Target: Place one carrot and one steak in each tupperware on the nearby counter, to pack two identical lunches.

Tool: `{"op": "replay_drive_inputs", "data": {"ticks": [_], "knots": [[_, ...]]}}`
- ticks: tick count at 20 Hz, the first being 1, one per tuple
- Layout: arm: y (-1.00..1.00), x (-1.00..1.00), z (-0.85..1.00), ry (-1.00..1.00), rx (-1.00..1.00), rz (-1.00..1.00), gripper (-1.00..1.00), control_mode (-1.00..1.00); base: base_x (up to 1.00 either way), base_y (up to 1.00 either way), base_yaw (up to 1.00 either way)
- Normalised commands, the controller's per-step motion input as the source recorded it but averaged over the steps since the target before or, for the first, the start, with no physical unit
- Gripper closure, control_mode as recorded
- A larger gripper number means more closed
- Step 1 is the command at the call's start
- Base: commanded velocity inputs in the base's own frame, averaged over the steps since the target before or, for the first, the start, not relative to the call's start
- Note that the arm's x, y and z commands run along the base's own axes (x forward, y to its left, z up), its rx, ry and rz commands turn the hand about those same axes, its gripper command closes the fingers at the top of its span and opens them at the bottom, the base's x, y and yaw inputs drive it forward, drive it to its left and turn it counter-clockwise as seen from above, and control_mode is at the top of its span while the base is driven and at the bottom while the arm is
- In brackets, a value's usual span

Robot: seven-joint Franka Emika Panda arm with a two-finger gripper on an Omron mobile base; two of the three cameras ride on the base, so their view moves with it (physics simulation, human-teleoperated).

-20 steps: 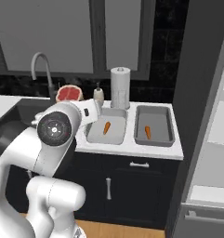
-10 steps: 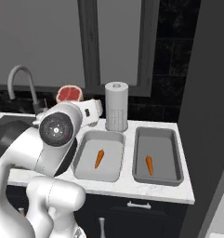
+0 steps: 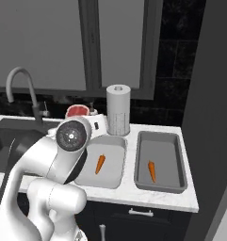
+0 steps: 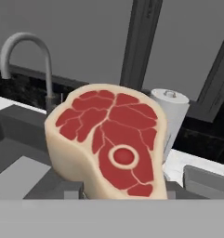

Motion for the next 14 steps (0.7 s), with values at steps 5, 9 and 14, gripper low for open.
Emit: {"op": "replay_drive_inputs", "data": {"ticks": [5,9,14], "knots": [[0.0,0.24,-1.0,0.15,-0.07,0.0,1.0,-1.0,0.0,0.0,0.0],[0.0,0.39,-0.94,0.15,-0.09,0.01,1.0,-1.0,0.0,0.0,0.0],[0.0,0.34,-0.87,0.09,-0.02,0.05,1.0,-1.0,0.0,0.0,0.0]]}}
